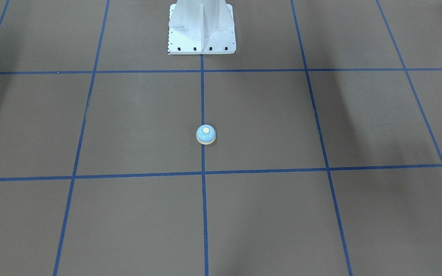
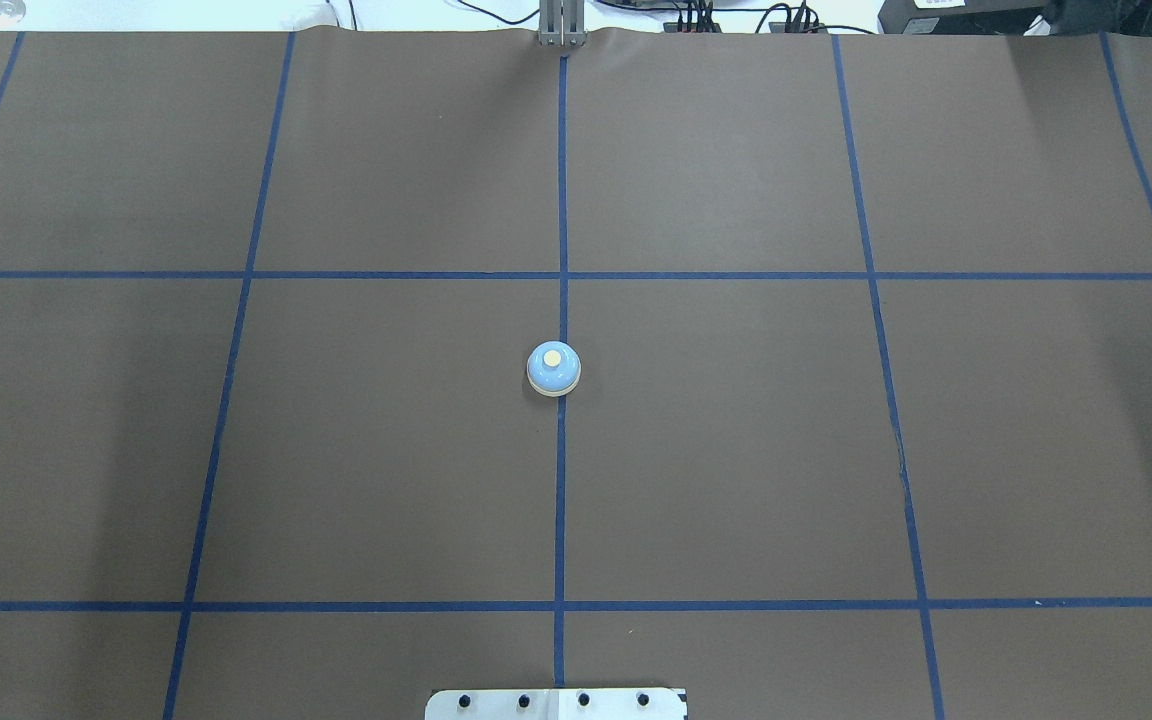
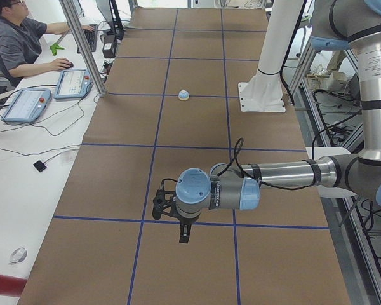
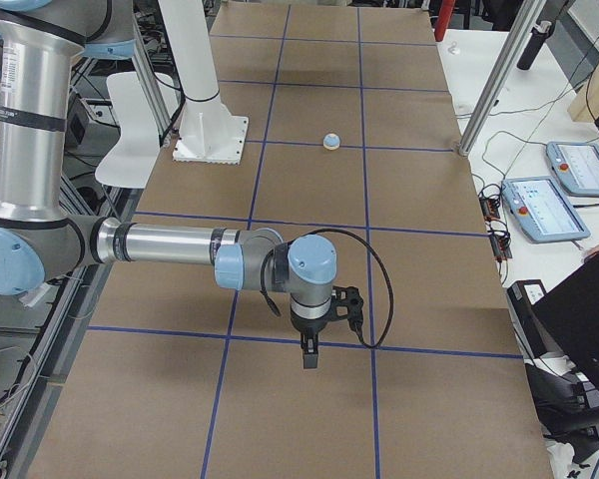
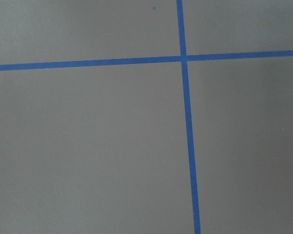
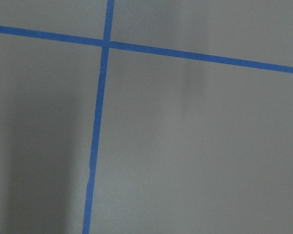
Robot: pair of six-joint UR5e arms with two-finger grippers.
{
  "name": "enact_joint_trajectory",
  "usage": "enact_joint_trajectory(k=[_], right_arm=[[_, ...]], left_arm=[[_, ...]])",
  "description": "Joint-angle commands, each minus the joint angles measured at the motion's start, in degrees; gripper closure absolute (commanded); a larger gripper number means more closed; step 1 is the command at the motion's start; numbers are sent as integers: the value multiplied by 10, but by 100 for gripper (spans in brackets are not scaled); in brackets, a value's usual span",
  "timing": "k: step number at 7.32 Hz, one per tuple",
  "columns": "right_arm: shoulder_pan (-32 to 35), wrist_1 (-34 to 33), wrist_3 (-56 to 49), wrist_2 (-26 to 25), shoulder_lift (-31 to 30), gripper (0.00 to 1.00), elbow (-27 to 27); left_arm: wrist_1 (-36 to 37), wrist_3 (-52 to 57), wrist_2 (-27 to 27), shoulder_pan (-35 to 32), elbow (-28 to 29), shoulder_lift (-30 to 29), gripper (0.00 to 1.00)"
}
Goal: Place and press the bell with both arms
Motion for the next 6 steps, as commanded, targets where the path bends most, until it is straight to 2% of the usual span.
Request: enact_joint_trajectory(k=[1, 6], right_arm=[[0, 0, 1, 0, -1, 0, 0], [0, 0, 1, 0, -7, 0, 0]], left_arm=[[0, 0, 2, 1, -2, 0, 0], [-7, 1, 3, 1, -2, 2, 0]])
